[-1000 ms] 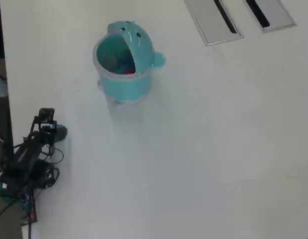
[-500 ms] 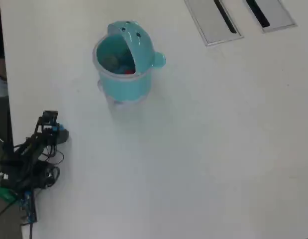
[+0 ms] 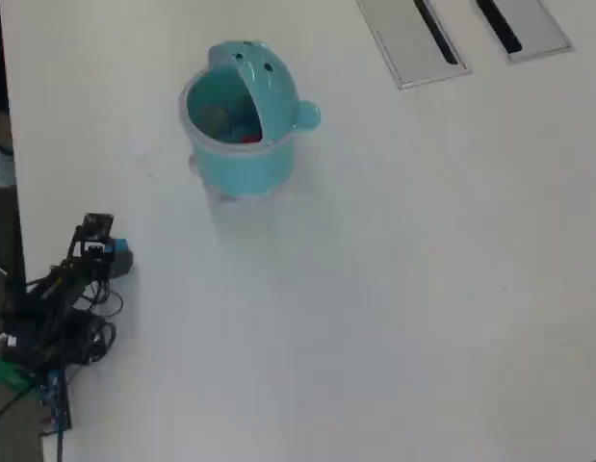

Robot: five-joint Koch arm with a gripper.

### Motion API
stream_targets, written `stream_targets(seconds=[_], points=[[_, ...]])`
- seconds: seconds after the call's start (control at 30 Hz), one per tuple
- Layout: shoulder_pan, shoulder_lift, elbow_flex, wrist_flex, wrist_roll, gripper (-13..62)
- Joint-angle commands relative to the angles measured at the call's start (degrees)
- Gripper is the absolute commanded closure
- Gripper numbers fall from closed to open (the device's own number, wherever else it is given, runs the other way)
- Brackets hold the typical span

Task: Grasp RGB lego blocks and put them in the bin one by one.

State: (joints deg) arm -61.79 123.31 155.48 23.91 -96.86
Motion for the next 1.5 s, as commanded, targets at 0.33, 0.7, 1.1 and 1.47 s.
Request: stream_targets(seconds=[0.33, 0.7, 1.1, 1.47], points=[[1.4, 6.6, -9.1, 2.2, 0.1, 34.5], [2.3, 6.0, -21.0, 2.5, 0.4, 35.3], [10.6, -5.8, -48.2, -14.8, 5.2, 37.0], [14.1, -20.7, -66.8, -19.2, 5.2, 37.0]])
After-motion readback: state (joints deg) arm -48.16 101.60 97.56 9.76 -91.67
